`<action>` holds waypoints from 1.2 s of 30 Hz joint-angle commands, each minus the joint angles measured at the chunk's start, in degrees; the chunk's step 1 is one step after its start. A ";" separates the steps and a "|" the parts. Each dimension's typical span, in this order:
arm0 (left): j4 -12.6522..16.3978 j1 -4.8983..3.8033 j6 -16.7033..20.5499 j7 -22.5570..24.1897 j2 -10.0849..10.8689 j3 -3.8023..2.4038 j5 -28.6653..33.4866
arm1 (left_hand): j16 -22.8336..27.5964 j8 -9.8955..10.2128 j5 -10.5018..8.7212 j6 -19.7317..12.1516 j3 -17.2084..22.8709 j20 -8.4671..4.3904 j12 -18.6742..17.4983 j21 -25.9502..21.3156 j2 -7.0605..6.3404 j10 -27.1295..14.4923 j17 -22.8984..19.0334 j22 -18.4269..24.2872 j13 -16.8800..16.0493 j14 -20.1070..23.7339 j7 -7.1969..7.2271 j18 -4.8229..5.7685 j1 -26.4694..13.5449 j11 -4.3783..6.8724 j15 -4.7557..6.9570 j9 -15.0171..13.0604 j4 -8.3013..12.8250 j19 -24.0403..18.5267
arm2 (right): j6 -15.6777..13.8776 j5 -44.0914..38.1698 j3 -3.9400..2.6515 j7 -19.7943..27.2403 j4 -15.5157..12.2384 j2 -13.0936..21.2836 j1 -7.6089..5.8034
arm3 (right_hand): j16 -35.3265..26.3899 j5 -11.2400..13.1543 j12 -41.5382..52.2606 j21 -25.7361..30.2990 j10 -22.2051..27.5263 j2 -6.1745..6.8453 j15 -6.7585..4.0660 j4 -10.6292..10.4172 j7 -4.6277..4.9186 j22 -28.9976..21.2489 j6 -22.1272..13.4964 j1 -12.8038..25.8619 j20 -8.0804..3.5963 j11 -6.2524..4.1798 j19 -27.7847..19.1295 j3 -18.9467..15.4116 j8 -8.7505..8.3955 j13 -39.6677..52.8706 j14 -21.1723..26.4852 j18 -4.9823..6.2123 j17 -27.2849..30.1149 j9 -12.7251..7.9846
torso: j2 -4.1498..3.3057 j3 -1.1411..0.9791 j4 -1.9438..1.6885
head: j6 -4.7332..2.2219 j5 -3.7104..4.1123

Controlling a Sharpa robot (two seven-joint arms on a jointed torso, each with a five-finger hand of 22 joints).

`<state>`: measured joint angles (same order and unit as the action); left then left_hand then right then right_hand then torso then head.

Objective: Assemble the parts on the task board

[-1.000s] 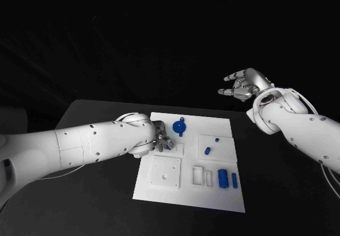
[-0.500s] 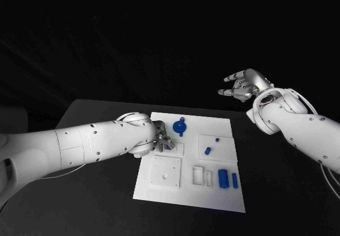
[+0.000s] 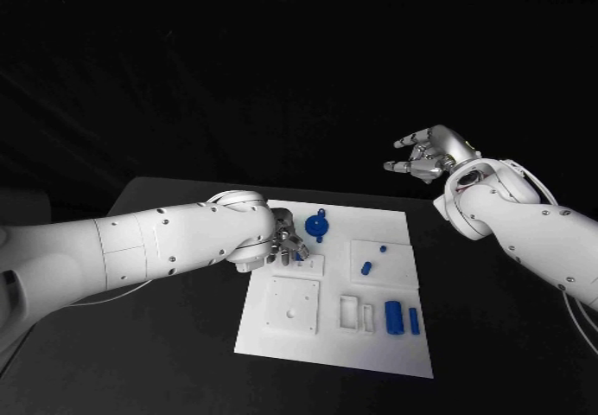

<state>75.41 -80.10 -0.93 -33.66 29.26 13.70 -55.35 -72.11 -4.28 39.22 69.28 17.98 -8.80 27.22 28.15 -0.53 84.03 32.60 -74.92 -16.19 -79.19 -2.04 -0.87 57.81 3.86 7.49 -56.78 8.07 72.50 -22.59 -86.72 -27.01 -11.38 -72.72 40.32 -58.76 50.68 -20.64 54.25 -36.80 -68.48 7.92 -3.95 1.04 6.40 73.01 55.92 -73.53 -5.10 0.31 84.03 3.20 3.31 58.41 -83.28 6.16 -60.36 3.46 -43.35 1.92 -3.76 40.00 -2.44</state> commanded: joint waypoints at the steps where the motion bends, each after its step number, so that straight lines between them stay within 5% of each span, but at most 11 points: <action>1: -0.67 -0.38 -5.46 -0.30 -0.51 -0.01 4.05 | 0.06 -0.23 -0.14 2.95 7.88 0.06 0.09 -0.23 0.86 2.22 0.00 -1.05 0.06 -0.10 2.75 -0.63 0.54 0.10 0.16 -0.10 7.67 -0.11 | 0.90 -0.42 -0.03 0.13 0.19 -0.20 0.02 | -0.33 -0.01 -0.31 0.16 0.41 0.01 0.10 0.12 0.01 -0.04 0.56 -0.43 0.22 -0.08 2.89 0.31 0.19 -0.06 0.04 0.70 0.03 0.06 | 0.01 -0.08 0.07 | -0.18 0.00; 15: -5.98 -0.93 -13.82 -0.60 -3.83 -0.02 6.55 | -0.46 -0.25 0.12 2.86 7.94 0.12 0.18 -0.03 0.76 2.21 1.11 -1.12 0.01 0.02 2.71 -0.64 0.77 0.08 0.09 -0.34 7.84 -0.38 | 1.15 -0.42 -0.02 0.04 0.55 -0.58 0.02 | -0.39 -0.12 -0.30 0.19 0.42 0.05 0.10 0.17 0.02 -0.06 0.53 -0.29 0.22 -0.08 2.88 0.40 0.19 -0.06 0.07 0.70 0.05 0.06 | -0.04 0.08 -0.03 | 0.05 0.35; 36: -10.74 -0.93 -14.87 -0.72 -6.79 -0.02 4.56 | -1.25 -0.60 1.02 3.07 8.67 0.07 1.32 0.79 0.76 2.31 3.32 -1.07 -0.26 -0.55 2.89 -0.75 -0.03 0.19 0.17 -1.56 7.94 -0.28 | 1.36 -0.42 -0.01 0.02 0.68 -0.95 0.02 | -0.34 0.10 -0.27 0.16 0.42 -0.16 0.09 0.75 0.03 -0.06 0.55 -0.59 0.21 -0.09 2.87 0.97 0.19 -0.02 0.06 0.69 -0.02 0.06 | 0.00 0.03 -0.02 | 0.00 0.32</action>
<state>64.74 -80.95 -14.61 -34.28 22.71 13.71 -50.28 -73.20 -4.71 39.99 69.17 18.11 -8.79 28.23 28.60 -0.53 84.09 35.87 -74.95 -16.37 -79.48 -1.93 -0.87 57.82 3.81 7.33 -58.20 7.94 72.50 -21.90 -86.71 -27.00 -11.43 -72.05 39.43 -58.75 50.68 -20.64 54.25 -36.81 -68.50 7.92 -3.95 1.70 6.44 73.01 55.89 -73.53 -5.10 0.28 84.03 3.85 3.31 58.43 -83.28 6.15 -60.36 3.46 -43.39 1.94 -3.73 39.92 -2.08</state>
